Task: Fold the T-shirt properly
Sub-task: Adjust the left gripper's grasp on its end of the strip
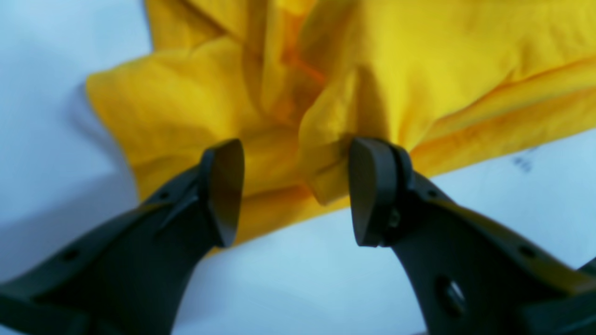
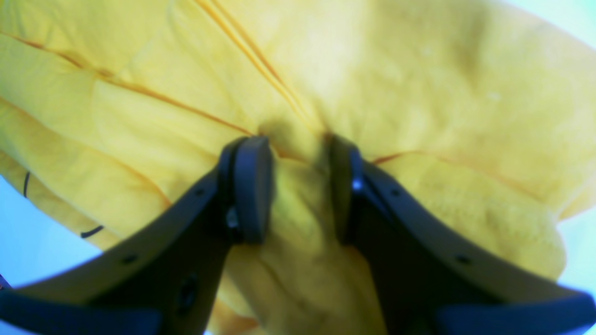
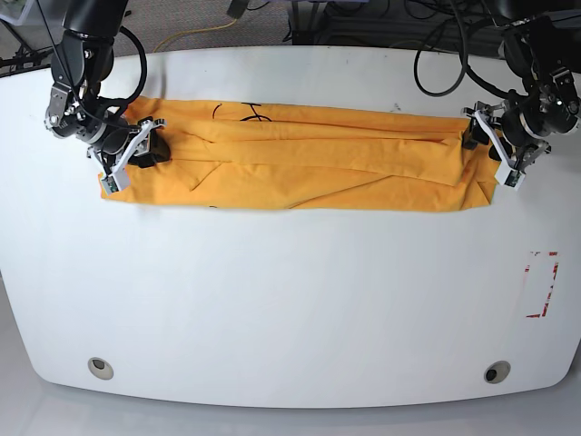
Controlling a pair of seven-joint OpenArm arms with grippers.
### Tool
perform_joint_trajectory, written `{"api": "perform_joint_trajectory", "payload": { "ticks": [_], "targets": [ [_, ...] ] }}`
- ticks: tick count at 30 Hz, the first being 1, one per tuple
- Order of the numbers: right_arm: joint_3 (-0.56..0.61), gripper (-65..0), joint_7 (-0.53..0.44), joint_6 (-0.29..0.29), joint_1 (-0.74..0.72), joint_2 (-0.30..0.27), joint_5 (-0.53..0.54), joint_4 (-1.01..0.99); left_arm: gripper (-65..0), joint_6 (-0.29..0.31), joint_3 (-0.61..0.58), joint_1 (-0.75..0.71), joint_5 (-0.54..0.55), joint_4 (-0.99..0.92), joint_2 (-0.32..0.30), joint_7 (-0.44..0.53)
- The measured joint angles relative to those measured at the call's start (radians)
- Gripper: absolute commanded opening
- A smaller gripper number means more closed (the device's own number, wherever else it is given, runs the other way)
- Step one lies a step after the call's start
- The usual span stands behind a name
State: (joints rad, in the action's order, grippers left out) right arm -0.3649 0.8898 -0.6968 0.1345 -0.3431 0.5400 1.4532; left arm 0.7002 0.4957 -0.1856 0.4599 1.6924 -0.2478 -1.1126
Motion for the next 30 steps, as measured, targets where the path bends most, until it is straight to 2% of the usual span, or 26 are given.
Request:
{"api": "perform_joint_trajectory", "payload": {
  "ticks": [5, 6, 8, 10, 12, 16, 22, 30],
  "targets": [
    [0.0, -44.7, 0.0, 0.0, 0.0, 0.0, 0.0, 0.0, -32.8, 0.0, -0.001, -0.008, 0.004, -0.058, 0.001, -0.009],
    [0.0, -44.7, 0.0, 0.0, 0.0, 0.0, 0.0, 0.0, -34.7, 0.0, -0.001, -0.008, 0.004, -0.058, 0.0, -0.01],
    [0.0, -44.7, 0.0, 0.0, 0.0, 0.0, 0.001, 0.0, -40.8, 0.0, -0.001, -0.006, 0.005, -0.058, 0.0, -0.009],
    [0.0, -44.7, 0.0, 0.0, 0.0, 0.0, 0.004, 0.0, -52.9, 0.0, -0.002, -0.003, 0.006, -0.058, 0.001, -0.009],
    [0.0, -44.7, 0.0, 0.0, 0.0, 0.0, 0.004, 0.0, -58.2, 0.0, -0.001, -0.003, 0.005, -0.058, 0.0, -0.009],
    [0.0, -44.7, 0.0, 0.0, 0.0, 0.004, 0.004, 0.0, -57.9, 0.0, -0.001, -0.003, 0.003, -0.046, 0.0, -0.01],
    [0.0, -44.7, -0.005, 0.0, 0.0, 0.023, 0.004, 0.0, -58.1, -0.002, 0.002, -0.011, 0.005, 0.099, -0.01, -0.007],
    [0.0, -44.7, -0.007, 0.0, 0.0, 0.028, 0.007, 0.0, -58.2, -0.001, 0.002, -0.012, 0.005, 0.126, -0.077, -0.01]
  ]
}}
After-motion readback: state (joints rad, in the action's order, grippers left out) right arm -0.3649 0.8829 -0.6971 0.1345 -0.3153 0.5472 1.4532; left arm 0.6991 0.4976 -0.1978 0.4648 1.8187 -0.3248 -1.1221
